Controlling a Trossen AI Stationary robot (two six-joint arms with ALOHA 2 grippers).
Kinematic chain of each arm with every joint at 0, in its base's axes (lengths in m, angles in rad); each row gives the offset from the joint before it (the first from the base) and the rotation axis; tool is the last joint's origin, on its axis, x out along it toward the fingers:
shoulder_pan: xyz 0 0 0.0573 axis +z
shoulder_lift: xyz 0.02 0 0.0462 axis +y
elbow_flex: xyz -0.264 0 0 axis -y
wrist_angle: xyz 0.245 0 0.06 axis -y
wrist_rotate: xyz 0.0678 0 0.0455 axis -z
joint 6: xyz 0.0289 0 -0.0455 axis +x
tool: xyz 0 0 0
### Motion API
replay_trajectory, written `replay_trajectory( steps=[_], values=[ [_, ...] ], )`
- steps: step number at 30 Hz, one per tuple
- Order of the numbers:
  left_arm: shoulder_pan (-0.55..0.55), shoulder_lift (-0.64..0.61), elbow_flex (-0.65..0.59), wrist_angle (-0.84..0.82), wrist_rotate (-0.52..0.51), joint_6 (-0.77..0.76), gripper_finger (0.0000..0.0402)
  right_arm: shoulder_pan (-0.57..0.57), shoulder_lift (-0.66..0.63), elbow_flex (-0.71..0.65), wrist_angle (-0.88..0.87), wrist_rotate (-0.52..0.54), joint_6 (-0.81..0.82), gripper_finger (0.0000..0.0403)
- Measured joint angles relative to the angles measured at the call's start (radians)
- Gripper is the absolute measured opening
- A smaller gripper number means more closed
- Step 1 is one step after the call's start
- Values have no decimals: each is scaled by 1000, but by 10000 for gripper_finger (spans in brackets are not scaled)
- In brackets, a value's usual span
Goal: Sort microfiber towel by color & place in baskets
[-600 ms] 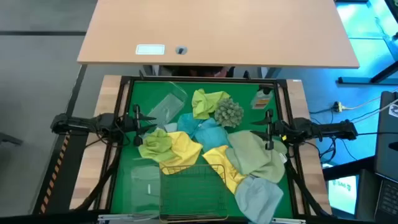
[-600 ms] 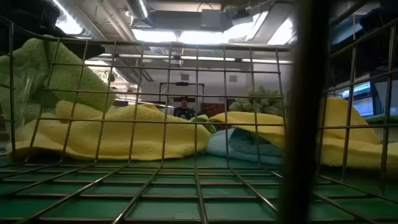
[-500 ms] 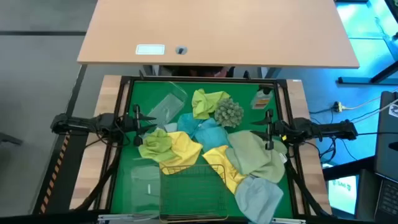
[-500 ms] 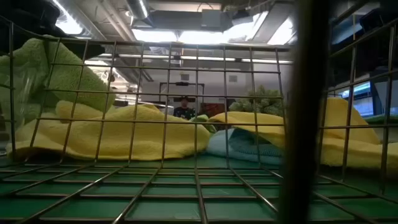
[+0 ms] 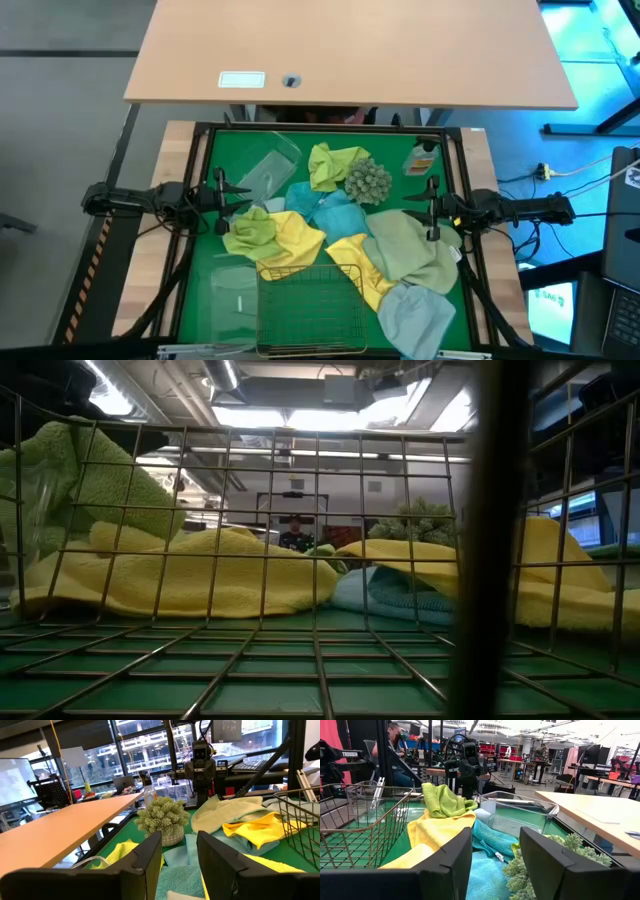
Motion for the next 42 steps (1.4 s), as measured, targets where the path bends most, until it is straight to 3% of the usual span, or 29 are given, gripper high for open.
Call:
replay_trajectory(
  steps=[36,42],
  values=[
    [0,0,0,4,-2,-2,119,0,0,0,2,9,0,167],
    [0,0,0,28,-28,-107,119,0,0,0,2,9,0,167]
  ],
)
